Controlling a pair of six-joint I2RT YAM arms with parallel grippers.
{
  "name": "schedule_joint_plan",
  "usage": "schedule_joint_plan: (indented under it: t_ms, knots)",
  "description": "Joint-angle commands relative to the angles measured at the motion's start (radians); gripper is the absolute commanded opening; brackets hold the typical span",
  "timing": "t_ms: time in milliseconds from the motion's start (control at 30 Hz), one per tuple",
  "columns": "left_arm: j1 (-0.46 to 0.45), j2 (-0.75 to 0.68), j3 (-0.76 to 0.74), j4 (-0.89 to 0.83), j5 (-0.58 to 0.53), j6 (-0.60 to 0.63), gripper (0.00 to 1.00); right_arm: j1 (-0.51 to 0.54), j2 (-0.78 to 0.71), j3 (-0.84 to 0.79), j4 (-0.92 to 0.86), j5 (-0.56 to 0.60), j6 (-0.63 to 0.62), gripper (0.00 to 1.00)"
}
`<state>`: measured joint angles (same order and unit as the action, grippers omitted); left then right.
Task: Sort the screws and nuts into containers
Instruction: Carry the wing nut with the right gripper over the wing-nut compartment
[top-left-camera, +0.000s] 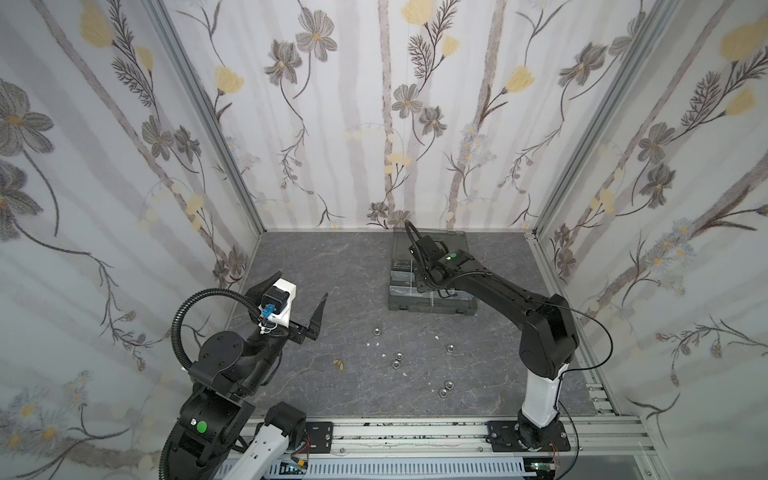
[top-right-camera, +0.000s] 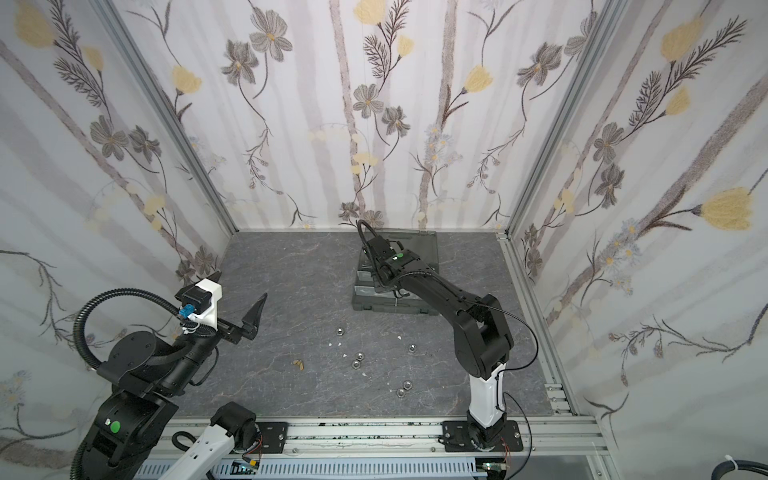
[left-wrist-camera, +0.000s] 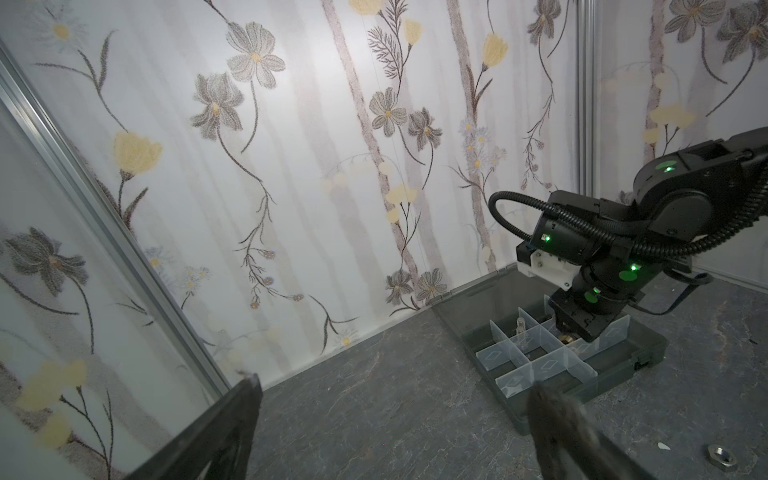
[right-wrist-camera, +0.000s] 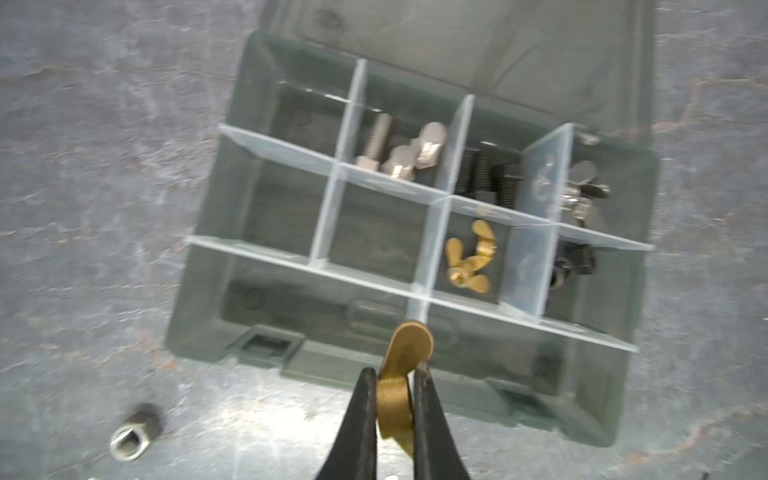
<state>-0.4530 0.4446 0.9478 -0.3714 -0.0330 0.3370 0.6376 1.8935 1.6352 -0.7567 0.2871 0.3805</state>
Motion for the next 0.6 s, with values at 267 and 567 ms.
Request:
schedule_joint_plan:
  t_ms: [267, 567]
  knots:
    - [-0.001, 0.027, 0.015, 0.022, 0.007, 0.0, 1.0, -0.145, 0.059, -0.031, 0.091, 0.033, -0.136, 0.09]
    - [-0.007, 0.04, 0.03, 0.01, 0.008, 0.0, 1.0, -0.161, 0.167, 0.021, 0.138, 0.002, -0.167, 0.1]
